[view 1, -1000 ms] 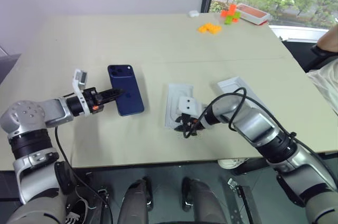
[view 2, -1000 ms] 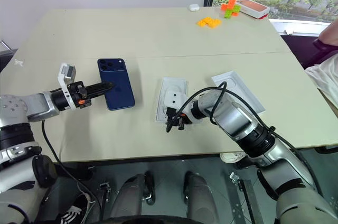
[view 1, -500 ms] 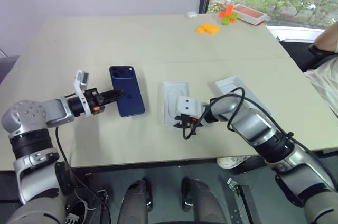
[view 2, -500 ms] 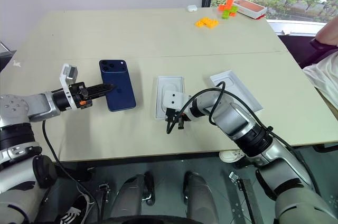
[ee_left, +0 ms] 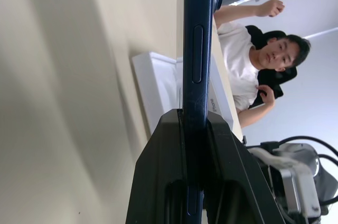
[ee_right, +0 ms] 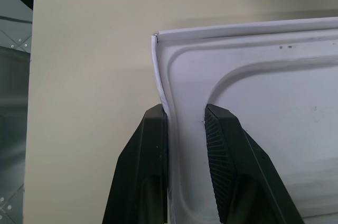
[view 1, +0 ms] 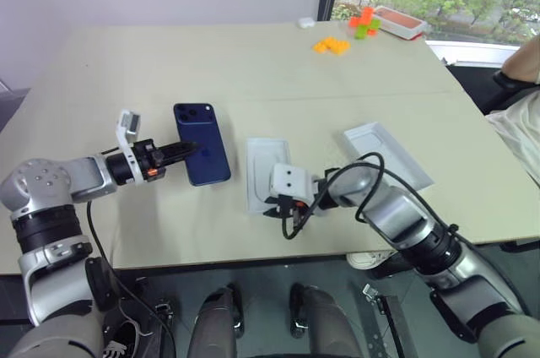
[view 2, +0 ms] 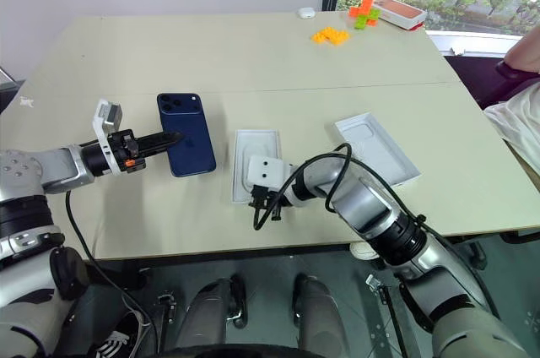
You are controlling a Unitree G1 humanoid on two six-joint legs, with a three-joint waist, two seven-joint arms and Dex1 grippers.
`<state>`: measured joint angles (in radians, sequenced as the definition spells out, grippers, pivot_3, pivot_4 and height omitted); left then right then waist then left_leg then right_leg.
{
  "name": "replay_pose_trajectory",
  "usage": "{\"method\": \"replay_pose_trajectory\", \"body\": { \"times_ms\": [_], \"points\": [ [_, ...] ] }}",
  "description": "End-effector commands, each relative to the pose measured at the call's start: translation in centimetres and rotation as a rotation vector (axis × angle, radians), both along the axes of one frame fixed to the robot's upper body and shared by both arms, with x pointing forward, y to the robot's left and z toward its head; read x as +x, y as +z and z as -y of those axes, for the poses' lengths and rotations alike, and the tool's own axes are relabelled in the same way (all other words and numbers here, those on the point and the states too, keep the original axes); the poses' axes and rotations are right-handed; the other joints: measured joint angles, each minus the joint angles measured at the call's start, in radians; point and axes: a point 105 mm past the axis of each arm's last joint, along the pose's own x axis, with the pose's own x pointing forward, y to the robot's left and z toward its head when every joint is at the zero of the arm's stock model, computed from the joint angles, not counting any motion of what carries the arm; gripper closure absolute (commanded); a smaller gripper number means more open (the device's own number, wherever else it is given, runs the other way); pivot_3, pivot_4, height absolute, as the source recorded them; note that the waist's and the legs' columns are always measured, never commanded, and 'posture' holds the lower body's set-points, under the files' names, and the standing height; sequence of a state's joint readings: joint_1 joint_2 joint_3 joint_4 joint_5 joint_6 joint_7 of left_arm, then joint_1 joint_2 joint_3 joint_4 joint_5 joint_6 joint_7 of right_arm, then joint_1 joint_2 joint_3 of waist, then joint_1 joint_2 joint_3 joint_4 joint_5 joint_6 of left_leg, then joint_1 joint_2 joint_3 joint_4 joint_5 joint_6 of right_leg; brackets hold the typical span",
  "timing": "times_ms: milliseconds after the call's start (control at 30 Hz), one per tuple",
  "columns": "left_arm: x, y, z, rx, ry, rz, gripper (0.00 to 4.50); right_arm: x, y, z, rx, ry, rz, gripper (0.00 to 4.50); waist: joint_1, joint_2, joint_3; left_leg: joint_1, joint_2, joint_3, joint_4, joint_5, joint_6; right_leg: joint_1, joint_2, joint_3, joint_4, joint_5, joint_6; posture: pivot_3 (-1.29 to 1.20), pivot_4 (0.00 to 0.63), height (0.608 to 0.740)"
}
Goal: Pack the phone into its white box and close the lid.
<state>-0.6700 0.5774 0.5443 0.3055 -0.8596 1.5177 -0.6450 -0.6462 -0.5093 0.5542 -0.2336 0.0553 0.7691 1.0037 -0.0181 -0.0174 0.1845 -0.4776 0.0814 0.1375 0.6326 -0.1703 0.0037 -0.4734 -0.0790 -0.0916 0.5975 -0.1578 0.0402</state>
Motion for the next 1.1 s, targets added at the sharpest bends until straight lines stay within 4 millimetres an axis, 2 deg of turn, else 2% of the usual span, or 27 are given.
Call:
{"method": "replay_pose_trajectory", "body": {
  "times_ms": [33,200,233,267,467,533,600,733,800,867,1000,1100],
  "points": [
    [0.6,2.5,-0.1,0.023,0.028,0.129,4.50,-0.7,-0.3,-1.2,0.032,0.000,-0.058,3.44,-0.001,-0.001,0.000,0.000,0.000,0.000,0.000,0.000,0.000,0.000,0.000,0.000,0.000,0.000,0.000,0.00,0.150,0.740],
    [0.4,3.0,0.9,0.023,-0.023,0.133,4.50,-0.2,0.2,-1.2,0.037,0.002,-0.045,1.10,0.002,-0.001,0.000,0.000,0.000,0.000,0.000,0.000,0.000,0.000,0.000,0.000,0.000,0.000,-0.001,0.00,0.150,0.740],
    [0.3,3.1,1.3,0.018,-0.040,0.128,4.50,-0.1,0.5,-0.9,0.036,0.006,-0.046,0.51,0.003,-0.001,0.000,0.000,0.000,0.000,0.000,0.000,0.000,0.000,0.000,0.000,0.000,0.000,-0.001,0.00,0.150,0.740],
    [0.1,3.1,1.8,0.012,-0.065,0.124,4.50,0.0,1.0,-0.7,0.053,0.007,-0.062,0.19,0.005,-0.001,0.000,0.000,0.000,0.000,0.000,0.000,0.000,0.000,0.000,0.000,0.000,0.000,-0.001,0.00,0.150,0.740],
    [-0.4,3.1,4.4,-0.048,-0.128,0.123,4.50,1.8,6.0,1.3,0.265,-0.017,-0.048,0.19,0.006,-0.001,0.000,-0.001,-0.001,0.000,0.002,0.000,0.000,0.002,-0.001,0.000,0.000,0.000,0.000,0.00,0.150,0.740],
    [-0.7,2.9,5.9,-0.074,-0.176,0.117,4.50,2.7,7.7,3.2,0.358,-0.055,-0.060,0.19,0.006,-0.001,0.000,0.000,-0.001,0.000,0.002,0.000,0.000,0.002,0.000,0.000,0.000,0.000,0.000,0.00,0.150,0.740],
    [-1.1,2.5,7.2,-0.051,-0.222,0.106,4.50,2.9,8.5,5.2,0.388,-0.047,-0.021,0.19,0.007,-0.001,0.000,0.000,-0.001,-0.001,0.002,0.000,0.000,0.002,0.000,0.000,0.000,0.000,0.000,0.00,0.150,0.740],
    [-1.2,1.3,8.3,-0.031,-0.251,0.060,4.50,3.2,8.2,9.3,0.347,-0.060,0.038,0.19,0.006,-0.001,0.000,0.001,-0.001,0.000,0.003,0.000,0.000,0.005,0.000,-0.001,0.000,-0.001,0.002,0.00,0.150,0.740],
    [-1.1,-0.7,8.7,0.048,-0.250,-0.013,4.50,3.6,8.1,10.8,0.335,-0.099,0.033,0.19,0.003,-0.001,0.000,0.002,-0.001,0.000,0.003,0.000,0.000,0.006,0.000,-0.001,0.000,-0.001,0.002,0.00,0.150,0.740],
    [-0.9,-1.7,8.9,0.075,-0.245,-0.057,4.50,3.6,7.9,11.4,0.329,-0.116,0.019,0.19,0.001,-0.001,0.000,0.003,-0.001,-0.001,0.003,0.000,0.000,0.006,0.000,-0.001,0.000,-0.001,0.002,0.00,0.150,0.740],
    [-0.5,-1.3,9.7,0.035,-0.277,-0.067,4.50,3.6,6.4,11.8,0.280,-0.136,0.022,0.19,0.004,-0.001,0.000,0.003,-0.001,-0.004,0.004,0.000,0.000,0.006,0.002,-0.001,0.001,-0.001,0.002,0.00,0.150,0.740],
    [-0.4,-1.7,10.4,0.054,-0.290,-0.078,4.50,3.5,6.2,11.7,0.289,-0.140,0.019,0.19,0.005,-0.001,0.000,0.003,-0.001,-0.004,0.005,0.000,0.000,0.006,0.001,-0.001,0.001,-0.001,0.003,0.00,0.150,0.740]
  ]
}}
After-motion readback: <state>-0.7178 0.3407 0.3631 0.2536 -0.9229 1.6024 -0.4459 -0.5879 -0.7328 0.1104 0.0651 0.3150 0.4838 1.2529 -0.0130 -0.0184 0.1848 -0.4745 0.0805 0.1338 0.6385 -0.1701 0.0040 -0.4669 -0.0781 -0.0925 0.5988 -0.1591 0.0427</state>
